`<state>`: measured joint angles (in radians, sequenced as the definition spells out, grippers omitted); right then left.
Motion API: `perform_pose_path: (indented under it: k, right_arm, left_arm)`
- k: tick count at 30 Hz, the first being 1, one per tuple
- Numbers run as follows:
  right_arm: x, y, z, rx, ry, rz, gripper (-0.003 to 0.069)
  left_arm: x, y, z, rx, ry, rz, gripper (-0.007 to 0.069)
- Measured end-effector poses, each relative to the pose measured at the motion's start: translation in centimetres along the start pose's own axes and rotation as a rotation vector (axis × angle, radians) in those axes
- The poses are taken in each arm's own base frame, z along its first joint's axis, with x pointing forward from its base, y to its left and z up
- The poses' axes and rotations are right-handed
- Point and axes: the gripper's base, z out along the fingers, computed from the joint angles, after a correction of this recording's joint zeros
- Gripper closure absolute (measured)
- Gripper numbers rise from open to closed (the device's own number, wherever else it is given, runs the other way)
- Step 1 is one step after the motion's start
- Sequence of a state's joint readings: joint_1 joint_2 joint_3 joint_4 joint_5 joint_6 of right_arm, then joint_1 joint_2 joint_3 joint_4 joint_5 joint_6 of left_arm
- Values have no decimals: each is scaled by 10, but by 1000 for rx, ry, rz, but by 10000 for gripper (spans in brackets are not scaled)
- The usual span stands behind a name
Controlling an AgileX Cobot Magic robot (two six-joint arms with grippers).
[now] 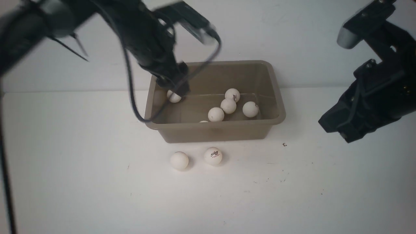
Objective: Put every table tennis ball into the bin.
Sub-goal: Use the left arm to clamp the table tennis ball closest to it
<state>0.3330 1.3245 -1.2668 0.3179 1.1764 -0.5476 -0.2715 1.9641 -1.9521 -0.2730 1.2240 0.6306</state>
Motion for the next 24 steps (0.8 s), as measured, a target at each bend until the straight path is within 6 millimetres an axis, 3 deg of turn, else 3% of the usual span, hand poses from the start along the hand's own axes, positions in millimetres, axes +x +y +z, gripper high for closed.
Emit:
perform_pose_path:
  k: [3,6,12,15,24]
  right_arm:
    - [0,0,0,1,0,0,675]
    - [0,0,0,1,0,0,675]
    - [0,0,0,2,-2,0,675]
    - [0,0,0,1,-3,0,675]
    - [0,0,0,2,-2,0,675]
  left_arm:
    - [8,2,-10,10,-12,-36,115]
    - [31,-1,-16,53,11,-99,115]
    - [91,-30,16,145,114,-201,115]
    - [106,-35,38,134,55,-273,135]
    - [108,-37,65,113,-40,-329,165]
